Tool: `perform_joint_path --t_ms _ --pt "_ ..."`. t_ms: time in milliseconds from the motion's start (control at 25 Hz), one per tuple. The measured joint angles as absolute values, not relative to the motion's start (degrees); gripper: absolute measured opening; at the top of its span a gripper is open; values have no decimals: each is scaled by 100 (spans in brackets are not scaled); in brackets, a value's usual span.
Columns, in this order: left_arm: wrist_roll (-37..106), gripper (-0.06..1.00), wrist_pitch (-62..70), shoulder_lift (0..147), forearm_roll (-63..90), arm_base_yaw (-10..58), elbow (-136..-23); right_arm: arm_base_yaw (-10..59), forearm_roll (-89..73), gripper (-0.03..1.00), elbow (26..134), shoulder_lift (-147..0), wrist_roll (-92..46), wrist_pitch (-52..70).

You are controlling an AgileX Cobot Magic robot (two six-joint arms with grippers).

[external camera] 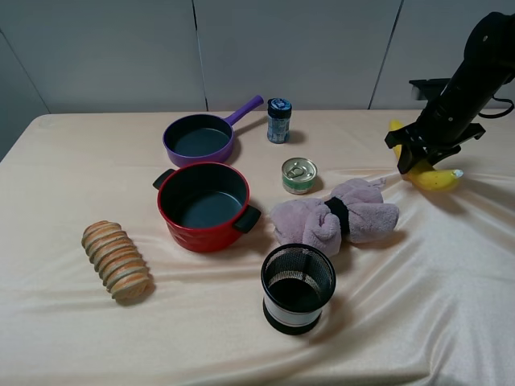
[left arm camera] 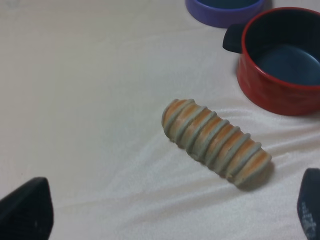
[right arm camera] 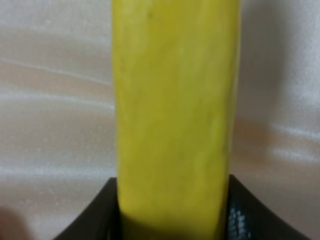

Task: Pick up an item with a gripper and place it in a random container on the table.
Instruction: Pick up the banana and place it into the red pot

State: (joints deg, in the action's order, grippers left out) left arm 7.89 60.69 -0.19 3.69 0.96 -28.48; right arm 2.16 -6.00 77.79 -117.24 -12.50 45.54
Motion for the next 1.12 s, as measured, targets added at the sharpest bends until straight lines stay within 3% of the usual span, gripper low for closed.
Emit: perform_joint_path --t_ms 1120 --pt "789 99 6069 -19 369 96 -2848 287 -533 30 7853 -10824 -1250 5168"
